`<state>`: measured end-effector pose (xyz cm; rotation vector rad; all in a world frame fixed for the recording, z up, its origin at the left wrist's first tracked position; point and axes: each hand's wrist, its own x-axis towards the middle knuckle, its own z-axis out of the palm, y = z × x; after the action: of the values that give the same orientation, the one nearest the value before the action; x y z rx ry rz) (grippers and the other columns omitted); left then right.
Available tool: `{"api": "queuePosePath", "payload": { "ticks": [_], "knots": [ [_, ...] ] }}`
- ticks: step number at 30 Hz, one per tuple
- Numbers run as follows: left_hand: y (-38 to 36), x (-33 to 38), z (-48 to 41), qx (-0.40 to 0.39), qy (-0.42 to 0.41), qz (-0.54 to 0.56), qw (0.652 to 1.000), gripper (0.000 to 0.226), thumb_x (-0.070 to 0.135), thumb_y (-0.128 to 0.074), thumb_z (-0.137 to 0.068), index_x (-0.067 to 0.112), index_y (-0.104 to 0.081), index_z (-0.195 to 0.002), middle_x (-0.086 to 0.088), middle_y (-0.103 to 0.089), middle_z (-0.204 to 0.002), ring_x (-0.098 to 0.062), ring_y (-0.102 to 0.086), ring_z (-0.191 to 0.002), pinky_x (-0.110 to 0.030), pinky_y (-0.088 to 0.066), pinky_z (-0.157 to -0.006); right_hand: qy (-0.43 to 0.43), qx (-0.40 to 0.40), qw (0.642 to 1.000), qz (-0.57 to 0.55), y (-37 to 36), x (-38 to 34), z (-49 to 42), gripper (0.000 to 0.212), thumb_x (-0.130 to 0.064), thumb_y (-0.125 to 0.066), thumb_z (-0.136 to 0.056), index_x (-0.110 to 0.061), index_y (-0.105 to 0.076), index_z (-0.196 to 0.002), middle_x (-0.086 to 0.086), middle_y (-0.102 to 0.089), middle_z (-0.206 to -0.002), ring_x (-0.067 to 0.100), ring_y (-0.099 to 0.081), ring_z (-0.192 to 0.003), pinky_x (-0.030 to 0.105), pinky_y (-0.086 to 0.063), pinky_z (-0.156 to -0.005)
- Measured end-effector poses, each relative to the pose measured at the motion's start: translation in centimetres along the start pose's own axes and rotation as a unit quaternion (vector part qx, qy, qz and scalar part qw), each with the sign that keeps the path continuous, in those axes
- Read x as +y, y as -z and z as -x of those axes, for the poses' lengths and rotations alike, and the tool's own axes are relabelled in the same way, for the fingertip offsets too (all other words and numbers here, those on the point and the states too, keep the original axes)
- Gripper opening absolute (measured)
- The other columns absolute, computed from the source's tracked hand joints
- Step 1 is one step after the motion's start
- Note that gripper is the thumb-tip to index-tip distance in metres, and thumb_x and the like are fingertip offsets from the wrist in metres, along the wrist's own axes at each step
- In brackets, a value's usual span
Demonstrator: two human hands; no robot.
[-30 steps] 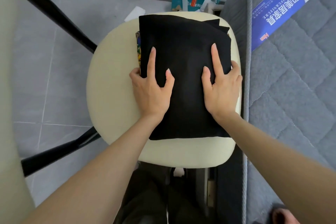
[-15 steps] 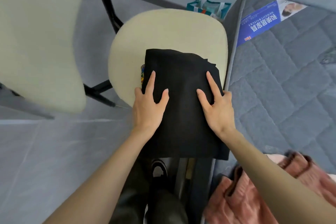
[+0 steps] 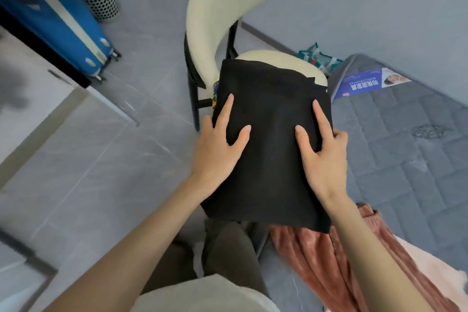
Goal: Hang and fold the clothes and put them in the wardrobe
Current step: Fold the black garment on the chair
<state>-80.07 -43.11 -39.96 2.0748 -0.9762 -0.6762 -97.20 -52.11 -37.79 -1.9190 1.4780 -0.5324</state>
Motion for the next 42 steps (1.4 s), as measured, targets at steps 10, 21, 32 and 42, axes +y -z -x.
{"api": "queuePosePath", "payload": {
  "ticks": [10, 21, 32, 42],
  "knots": [
    [18.7, -4.6, 9.4, 0.106, 0.044, -0.007, 0.993, 0.065, 0.058, -0.043, -0.091, 0.054, -0.006, -0.144, 0.005, -0.04, -0.113, -0.011, -0.052, -0.091, -0.027, -0.04, -0.085, 0.111, -0.089, 0.989, -0.034, -4.8, -16.3, 9.0, 0.049, -0.067, -0.046, -0.087, -0.074, -0.022, -0.129, -0.005, -0.04, -0.113, -0.002, -0.054, -0.085, 0.021, -0.038, -0.081],
    [46.3, -9.2, 18.6, 0.282, 0.082, -0.036, 0.955, 0.063, 0.056, -0.044, -0.092, 0.051, -0.012, -0.147, -0.009, -0.039, -0.139, -0.025, -0.044, -0.127, -0.034, -0.035, -0.104, 0.29, -0.218, 0.923, -0.126, -13.8, -40.9, 18.4, 0.052, -0.06, -0.049, -0.09, -0.067, -0.024, -0.134, -0.002, -0.04, -0.111, -0.026, -0.041, -0.085, 0.004, -0.034, -0.07],
    [69.1, -5.8, 21.9, 0.426, 0.072, -0.044, 0.901, 0.061, 0.056, -0.046, -0.09, 0.052, -0.018, -0.144, -0.008, -0.032, -0.138, -0.004, -0.043, -0.082, -0.025, -0.034, -0.08, 0.447, -0.309, 0.816, -0.2, -15.8, -65.8, 20.3, 0.051, -0.054, -0.051, -0.091, -0.054, -0.031, -0.139, -0.004, -0.049, -0.13, -0.007, -0.039, -0.118, 0.023, -0.042, -0.093],
    [86.3, -2.5, 17.7, 0.516, 0.038, -0.053, 0.854, 0.062, 0.052, -0.055, -0.087, 0.046, -0.03, -0.143, -0.006, -0.037, -0.146, -0.021, -0.045, -0.125, -0.033, -0.04, -0.101, 0.512, -0.312, 0.755, -0.264, -18.0, -85.0, 17.4, 0.05, -0.053, -0.056, -0.089, -0.051, -0.038, -0.136, -0.017, -0.048, -0.133, 0.01, -0.039, -0.131, 0.032, -0.036, -0.105]
  ]
}}
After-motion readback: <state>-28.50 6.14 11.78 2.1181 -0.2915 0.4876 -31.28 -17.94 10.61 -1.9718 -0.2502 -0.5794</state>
